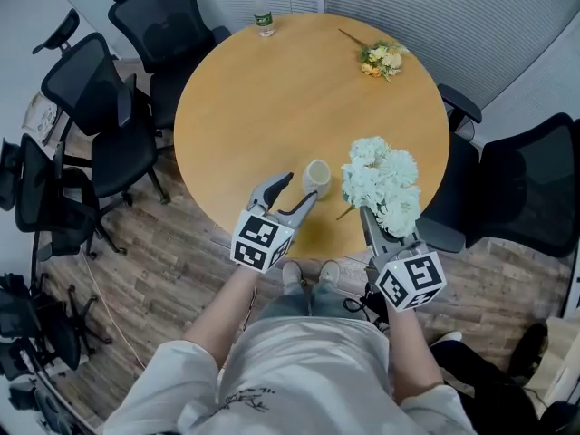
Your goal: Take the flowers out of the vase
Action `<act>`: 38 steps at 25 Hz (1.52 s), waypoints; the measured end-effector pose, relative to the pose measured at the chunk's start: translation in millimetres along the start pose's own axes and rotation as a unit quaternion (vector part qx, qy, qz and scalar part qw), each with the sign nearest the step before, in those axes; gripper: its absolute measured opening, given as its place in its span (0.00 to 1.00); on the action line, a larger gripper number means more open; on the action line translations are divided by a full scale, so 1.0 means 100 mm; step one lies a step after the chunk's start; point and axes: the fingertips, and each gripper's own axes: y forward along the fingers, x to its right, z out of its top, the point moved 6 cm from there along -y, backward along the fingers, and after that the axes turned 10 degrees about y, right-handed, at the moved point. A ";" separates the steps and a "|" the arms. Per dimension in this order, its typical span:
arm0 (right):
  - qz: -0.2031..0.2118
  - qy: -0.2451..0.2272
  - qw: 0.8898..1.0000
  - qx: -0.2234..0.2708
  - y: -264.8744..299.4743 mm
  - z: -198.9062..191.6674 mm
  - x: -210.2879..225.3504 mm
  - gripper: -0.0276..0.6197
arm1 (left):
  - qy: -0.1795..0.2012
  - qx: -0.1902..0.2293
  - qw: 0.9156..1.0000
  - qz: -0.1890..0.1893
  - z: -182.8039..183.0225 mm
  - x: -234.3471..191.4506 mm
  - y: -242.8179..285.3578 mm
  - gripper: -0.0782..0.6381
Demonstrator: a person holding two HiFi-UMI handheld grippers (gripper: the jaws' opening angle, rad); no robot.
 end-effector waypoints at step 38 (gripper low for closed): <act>0.032 -0.021 0.999 -0.027 -0.13 0.12 -0.26 0.12 | -0.007 0.009 0.999 0.030 0.36 0.34 -0.59 0.12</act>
